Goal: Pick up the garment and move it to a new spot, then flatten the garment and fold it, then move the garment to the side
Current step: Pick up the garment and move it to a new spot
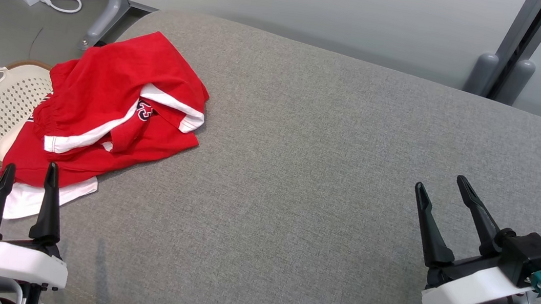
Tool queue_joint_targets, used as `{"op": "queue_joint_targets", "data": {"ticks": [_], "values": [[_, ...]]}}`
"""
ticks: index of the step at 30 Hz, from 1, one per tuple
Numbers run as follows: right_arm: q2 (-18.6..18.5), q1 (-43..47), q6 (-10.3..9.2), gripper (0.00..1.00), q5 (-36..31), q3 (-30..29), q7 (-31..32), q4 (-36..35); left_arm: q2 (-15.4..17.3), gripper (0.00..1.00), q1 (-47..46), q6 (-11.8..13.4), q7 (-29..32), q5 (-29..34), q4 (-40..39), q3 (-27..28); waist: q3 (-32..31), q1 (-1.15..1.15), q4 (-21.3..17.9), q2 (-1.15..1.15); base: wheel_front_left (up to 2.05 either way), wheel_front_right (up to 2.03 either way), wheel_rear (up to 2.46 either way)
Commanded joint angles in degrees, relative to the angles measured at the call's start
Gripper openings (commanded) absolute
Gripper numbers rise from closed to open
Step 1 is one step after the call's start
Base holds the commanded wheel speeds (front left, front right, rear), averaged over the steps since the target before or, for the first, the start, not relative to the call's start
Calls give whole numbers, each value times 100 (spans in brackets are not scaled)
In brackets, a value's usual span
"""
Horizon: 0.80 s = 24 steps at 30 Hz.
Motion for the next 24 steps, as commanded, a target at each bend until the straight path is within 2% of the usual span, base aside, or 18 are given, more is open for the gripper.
{"op": "queue_joint_targets", "data": {"ticks": [1, 16, 24], "values": [[-10, 15, 13, 100, -4, -18, -11, -13, 45, 100, 3, 46, 19, -21, -39, 19, 5, 0, 1, 0, 0, 0, 0], [-42, -97, 13, 100, -15, -32, -19, -72, 47, 100, -168, 55, 42, -103, -125, -1, 87, 0, 21, 0, 0, 0, 0], [-184, -346, 12, 100, -103, -55, 185, -336, 89, 100, -1102, -73, 112, -202, -221, -26, 574, 0, -40, 0, 0, 0, 0]]}}
